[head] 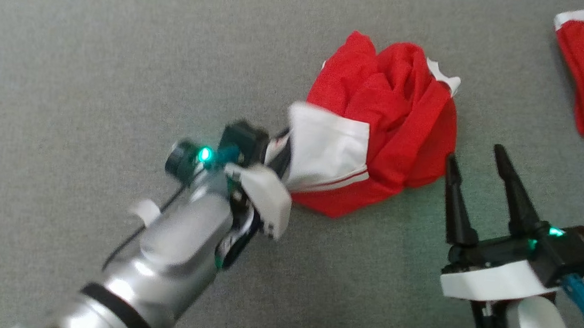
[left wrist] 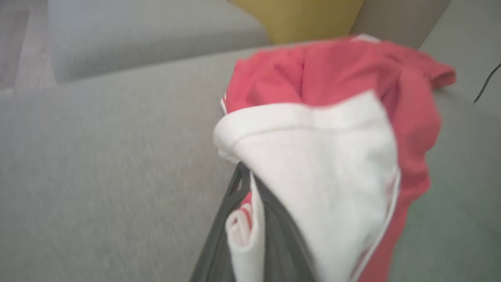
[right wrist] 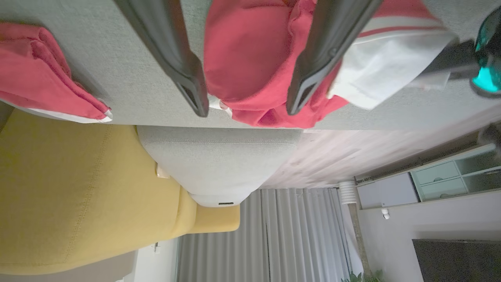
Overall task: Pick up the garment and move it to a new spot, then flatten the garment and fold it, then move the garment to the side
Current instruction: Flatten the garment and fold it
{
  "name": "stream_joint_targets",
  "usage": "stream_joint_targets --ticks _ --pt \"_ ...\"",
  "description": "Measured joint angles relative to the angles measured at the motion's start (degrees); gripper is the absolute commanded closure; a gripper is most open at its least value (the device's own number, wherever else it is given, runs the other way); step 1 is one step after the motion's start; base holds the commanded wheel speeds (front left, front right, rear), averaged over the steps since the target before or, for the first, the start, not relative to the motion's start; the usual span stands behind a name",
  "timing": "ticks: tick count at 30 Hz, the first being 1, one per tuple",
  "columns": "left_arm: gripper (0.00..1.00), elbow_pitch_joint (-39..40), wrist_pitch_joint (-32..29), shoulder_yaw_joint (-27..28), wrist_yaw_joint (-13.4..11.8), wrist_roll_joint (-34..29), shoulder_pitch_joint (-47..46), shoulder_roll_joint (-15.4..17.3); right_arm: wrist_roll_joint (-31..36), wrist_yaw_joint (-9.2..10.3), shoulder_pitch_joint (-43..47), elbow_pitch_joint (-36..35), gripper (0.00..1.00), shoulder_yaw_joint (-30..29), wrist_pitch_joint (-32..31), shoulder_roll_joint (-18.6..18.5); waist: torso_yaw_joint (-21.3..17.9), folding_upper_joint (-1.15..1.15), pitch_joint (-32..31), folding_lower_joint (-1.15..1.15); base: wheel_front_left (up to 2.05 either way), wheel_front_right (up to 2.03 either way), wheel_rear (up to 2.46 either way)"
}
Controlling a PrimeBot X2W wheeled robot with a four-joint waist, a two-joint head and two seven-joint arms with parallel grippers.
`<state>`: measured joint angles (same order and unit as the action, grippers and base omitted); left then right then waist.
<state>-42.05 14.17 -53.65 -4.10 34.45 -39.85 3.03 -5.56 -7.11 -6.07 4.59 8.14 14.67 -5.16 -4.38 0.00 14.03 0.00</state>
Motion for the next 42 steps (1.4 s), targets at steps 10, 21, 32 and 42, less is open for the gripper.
stream_joint_targets --ticks 10,21,32,42 --pt "1.00 11.79 0.52 5.65 5.25 -5.89 -14.44 2.67 -0.49 0.00 0.99 1.48 0.00 3.66 0.00 1.02 -4.35 0.00 -5.79 0.00 0.00 0.00 0.00" --pt "1.00 6.23 0.54 12.67 10.14 -5.04 -36.61 -1.35 -1.67 0.00 1.07 2.00 0.00 6.19 0.00 1.54 -15.63 0.00 -7.74 0.00 0.00 0.00 0.00" --pt "1.00 0.16 0.59 18.74 10.26 -5.02 -30.42 -1.59 -1.99 0.00 2.75 0.68 0.00 3.11 0.00 1.90 -14.84 0.00 -8.64 0.00 0.00 0.00 0.00" --pt "1.00 6.99 0.48 30.47 6.53 -2.94 7.26 2.91 -0.75 0.00 4.44 -0.87 0.00 0.09 0.00 2.26 -7.37 0.00 -7.45 0.00 0.00 0.00 0.00"
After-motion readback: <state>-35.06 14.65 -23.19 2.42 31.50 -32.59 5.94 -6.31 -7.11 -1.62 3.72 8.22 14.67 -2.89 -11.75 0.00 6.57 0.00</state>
